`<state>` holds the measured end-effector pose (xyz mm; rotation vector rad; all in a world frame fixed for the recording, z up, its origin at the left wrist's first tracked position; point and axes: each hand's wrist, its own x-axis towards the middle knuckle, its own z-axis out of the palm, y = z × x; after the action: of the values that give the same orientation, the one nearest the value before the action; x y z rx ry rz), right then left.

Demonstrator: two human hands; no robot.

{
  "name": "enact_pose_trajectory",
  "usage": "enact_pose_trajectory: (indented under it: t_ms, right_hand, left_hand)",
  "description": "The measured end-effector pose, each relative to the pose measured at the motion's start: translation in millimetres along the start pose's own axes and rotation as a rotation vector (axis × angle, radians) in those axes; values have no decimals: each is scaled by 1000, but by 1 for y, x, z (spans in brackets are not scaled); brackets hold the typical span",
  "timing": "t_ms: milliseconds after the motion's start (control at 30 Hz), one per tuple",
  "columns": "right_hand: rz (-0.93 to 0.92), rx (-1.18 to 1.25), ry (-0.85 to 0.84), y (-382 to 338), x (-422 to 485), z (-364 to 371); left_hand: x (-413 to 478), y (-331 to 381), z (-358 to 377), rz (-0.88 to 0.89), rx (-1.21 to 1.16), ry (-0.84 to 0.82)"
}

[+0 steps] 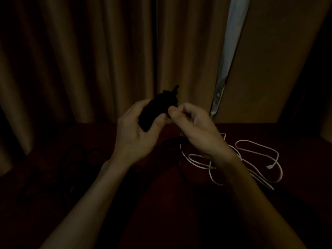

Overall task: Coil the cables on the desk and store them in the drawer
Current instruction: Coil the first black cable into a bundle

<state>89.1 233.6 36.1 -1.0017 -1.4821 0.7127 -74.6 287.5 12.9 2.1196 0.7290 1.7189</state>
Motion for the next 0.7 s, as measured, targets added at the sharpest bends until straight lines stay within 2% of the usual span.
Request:
enact_pose_trajectory:
  t_ms: [133, 267, 400, 500, 600, 700]
  right_hand:
    - [22, -66, -235, 3, -3, -16]
    - [93, -426, -346, 17, -1, -29]
    - [222, -502, -184, 36, 5, -38]
    - [216, -702, -96, 44, 7, -47]
    - [273, -812, -22, 46, 6, -63]
    - [308, -1025, 47, 56, 7, -72]
  left_hand:
    - [1, -3, -1, -181, -130, 58]
    - [2, -13, -3, -300, -130, 105]
    - [2, -31, -12, -379, -57, 145]
    - [0, -42, -14, -438, 10, 150]
    - [0, -49, -16, -497, -2, 161]
    - [1, -50, -17, -505, -5, 179]
